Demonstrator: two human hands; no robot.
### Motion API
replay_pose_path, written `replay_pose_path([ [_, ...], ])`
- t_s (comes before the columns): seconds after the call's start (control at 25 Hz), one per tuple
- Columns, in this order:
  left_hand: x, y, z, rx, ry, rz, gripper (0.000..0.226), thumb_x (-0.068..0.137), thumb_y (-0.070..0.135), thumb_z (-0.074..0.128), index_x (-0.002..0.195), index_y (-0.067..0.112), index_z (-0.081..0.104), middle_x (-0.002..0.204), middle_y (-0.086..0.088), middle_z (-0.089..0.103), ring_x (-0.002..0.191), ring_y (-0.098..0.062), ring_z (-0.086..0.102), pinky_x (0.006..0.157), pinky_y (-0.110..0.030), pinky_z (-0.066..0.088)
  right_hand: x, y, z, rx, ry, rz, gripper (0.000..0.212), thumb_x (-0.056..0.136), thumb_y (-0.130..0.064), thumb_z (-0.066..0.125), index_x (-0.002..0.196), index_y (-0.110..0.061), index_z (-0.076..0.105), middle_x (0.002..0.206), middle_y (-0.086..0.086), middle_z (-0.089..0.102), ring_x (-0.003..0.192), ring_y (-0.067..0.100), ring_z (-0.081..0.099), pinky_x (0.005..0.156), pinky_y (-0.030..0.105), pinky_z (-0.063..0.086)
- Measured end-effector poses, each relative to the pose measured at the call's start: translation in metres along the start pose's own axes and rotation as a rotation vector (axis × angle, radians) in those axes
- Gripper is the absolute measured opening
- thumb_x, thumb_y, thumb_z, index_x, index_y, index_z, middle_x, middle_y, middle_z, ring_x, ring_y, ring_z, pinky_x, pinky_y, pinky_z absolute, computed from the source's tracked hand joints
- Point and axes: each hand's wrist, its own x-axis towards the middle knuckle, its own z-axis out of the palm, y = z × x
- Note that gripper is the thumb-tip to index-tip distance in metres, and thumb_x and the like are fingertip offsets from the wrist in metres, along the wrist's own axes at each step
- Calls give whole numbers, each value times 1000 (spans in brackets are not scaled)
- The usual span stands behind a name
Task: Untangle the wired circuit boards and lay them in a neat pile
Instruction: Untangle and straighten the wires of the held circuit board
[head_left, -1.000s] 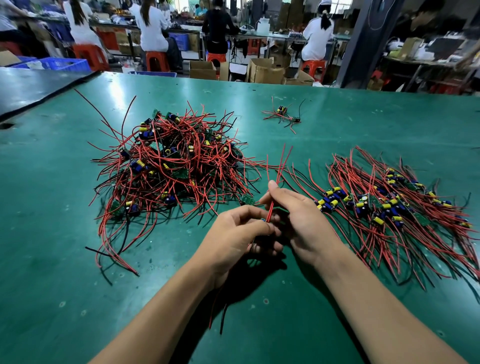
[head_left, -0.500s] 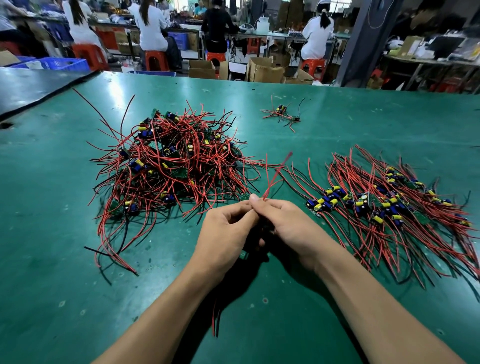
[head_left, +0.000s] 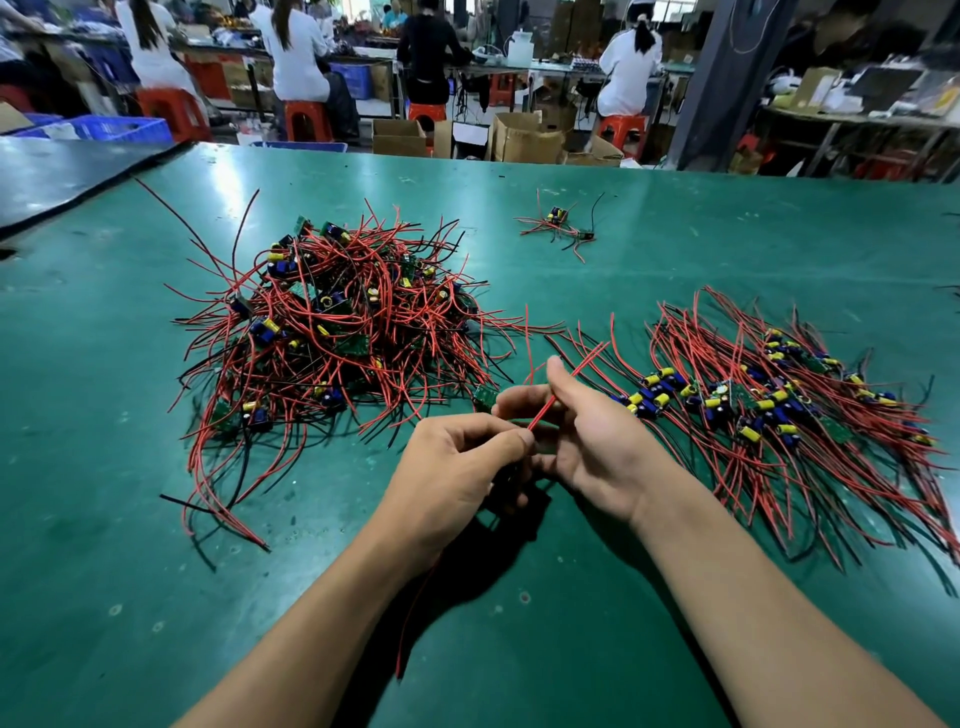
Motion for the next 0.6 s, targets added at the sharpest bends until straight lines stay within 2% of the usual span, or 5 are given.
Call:
replay_pose_path([
  [0.2, 3, -1, -2, 29, -1, -14, 17, 88, 6, 65, 74, 2, 72, 58, -10, 61, 46, -20, 56, 48, -25, 46, 1, -4, -2, 262, -36, 69, 71, 107, -46, 32, 69, -11, 80, 82, 5, 77, 60, 14, 70, 51, 23, 55],
  [0.32, 4, -1, -1, 29, 43, -27, 20, 89, 5, 63, 71, 6, 73, 60, -8, 63, 46, -19, 56, 48, -25, 46, 1, 5, 3, 62, -34, 0, 55, 105, -45, 39, 92, -8, 77, 90, 7, 75, 63, 14, 67, 54, 25, 54],
  [0.4, 4, 0, -1, -42, 70, -47, 22, 91, 2, 59, 72, 3, 72, 61, -8, 63, 42, -18, 54, 41, -23, 45, 0, 14, 8, -79, -61, -23, 41, 103, -38, 50, 108, -5, 73, 81, 10, 71, 56, 16, 62, 48, 24, 50],
  [0.48, 4, 1, -1, -62, 81, -46, 22, 91, -1, 58, 73, -2, 70, 65, -6, 64, 41, -17, 53, 39, -21, 44, -2, 19, 11, -120, -76, -29, 33, 102, -33, 55, 107, -6, 74, 67, 8, 66, 47, 14, 58, 42, 21, 45],
  [0.6, 3, 1, -2, 9, 55, -50, 17, 90, 1, 60, 77, -2, 71, 64, -12, 67, 42, -18, 53, 42, -21, 44, 0, 13, 9, -129, 48, -74, 38, 105, -35, 49, 93, -9, 74, 75, 6, 71, 53, 14, 62, 47, 24, 49],
])
